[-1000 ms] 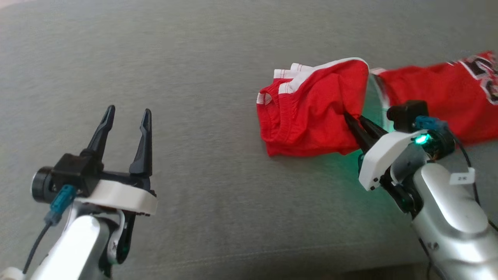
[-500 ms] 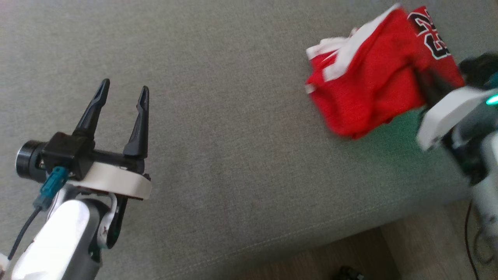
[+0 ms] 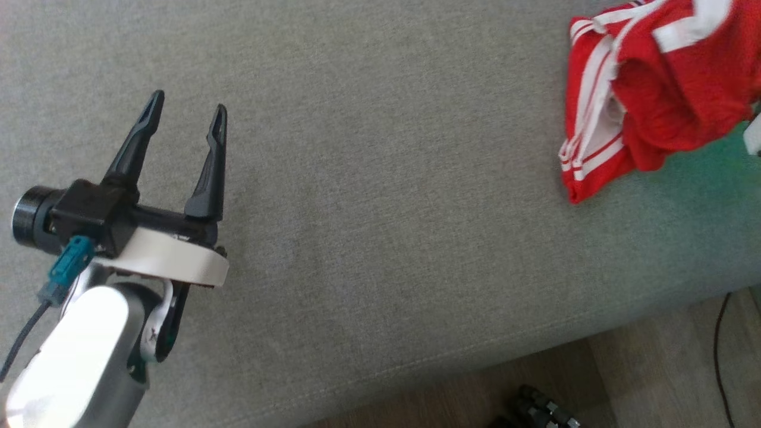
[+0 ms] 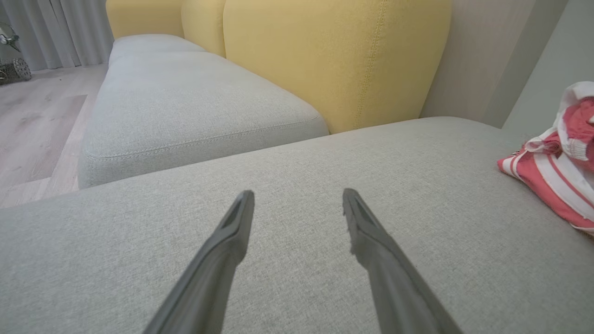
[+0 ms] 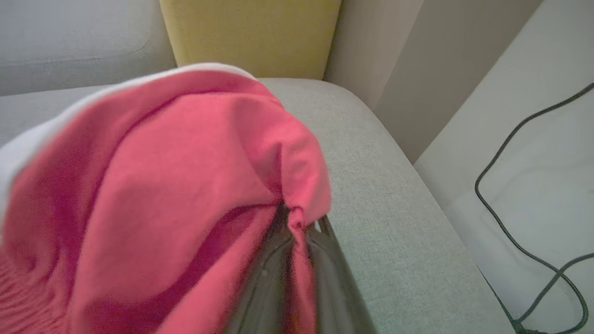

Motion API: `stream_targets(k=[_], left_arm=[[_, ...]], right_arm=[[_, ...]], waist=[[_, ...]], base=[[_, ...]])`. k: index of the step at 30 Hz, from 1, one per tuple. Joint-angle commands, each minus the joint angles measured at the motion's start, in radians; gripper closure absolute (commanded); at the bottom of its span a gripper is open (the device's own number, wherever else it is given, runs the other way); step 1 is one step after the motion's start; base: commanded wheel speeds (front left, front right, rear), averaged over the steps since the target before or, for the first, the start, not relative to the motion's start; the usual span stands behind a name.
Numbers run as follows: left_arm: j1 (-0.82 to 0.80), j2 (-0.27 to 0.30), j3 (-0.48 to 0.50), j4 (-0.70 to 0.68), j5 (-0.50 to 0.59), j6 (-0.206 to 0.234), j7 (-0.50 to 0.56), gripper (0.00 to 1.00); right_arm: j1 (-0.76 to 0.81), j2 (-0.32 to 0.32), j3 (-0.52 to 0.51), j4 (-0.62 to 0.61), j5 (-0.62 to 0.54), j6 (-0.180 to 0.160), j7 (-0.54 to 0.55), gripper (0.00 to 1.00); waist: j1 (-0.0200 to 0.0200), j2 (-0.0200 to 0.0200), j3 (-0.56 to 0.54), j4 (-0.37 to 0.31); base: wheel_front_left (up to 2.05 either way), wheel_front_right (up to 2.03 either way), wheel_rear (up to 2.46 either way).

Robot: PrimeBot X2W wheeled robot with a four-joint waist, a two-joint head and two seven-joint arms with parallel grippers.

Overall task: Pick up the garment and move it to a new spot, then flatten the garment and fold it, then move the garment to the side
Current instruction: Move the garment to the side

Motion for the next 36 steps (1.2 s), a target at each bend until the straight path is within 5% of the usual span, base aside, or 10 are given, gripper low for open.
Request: stream_targets(k=[1,9,10,11,12,23,30,36], left_arm=[[-0.039,0.032,0.037,-0.036,0.012,-0.001,0.002,0.0],[-0.06,0.037,0.034,-0.034,0.013,-0.007,0.003,0.0],[-0.062,0.037,0.033,-0.033,0.013,-0.007,0.003,0.0],[-0.064,0.038,0.032,-0.033,0.013,-0.007,0.004,0.0],[-0.065,0.038,0.032,-0.032,0.012,-0.008,0.004,0.0],[-0.04,0.027,0.029,0.003,-0.003,0.0,-0.02,0.0],[0.017,0.014,0.039,0.027,-0.025,0.025,-0.042,0.0],[0.069,0.012,0.059,0.03,-0.046,0.052,-0.054,0.0]], right_arm=[[-0.023,-0.009,-0.005,-0.015,-0.017,-0.001,-0.009,1.0],[-0.079,0.03,-0.089,0.123,-0.057,-0.001,-0.007,1.0],[-0.088,0.034,-0.101,0.139,-0.061,-0.001,-0.006,0.85],[-0.096,0.039,-0.112,0.155,-0.062,-0.001,-0.005,0.57],[-0.103,0.042,-0.12,0.17,-0.066,-0.001,-0.005,0.01],[-0.097,0.068,-0.125,0.191,-0.071,-0.001,-0.094,0.0],[0.022,0.113,-0.087,0.013,-0.078,-0.001,-0.196,0.0],[0.165,0.215,-0.056,-0.225,-0.105,-0.001,-0.252,0.0]], waist=[[-0.0001,0.0,0.011,0.005],[-0.0001,0.0,0.038,0.012],[-0.0001,0.0,0.04,0.013],[-0.0001,0.0,0.041,0.013],[-0.0001,0.0,0.041,0.013],[-0.0001,0.0,-0.025,0.016],[-0.0001,0.0,-0.108,0.032],[-0.0001,0.0,-0.166,0.075]], base=[[0.0,0.0,0.0],[0.0,0.0,0.0],[0.0,0.0,0.0],[0.0,0.0,0.0],[0.0,0.0,0.0],[0.0,0.0,0.0],[0.0,0.0,0.0],[0.0,0.0,0.0]])
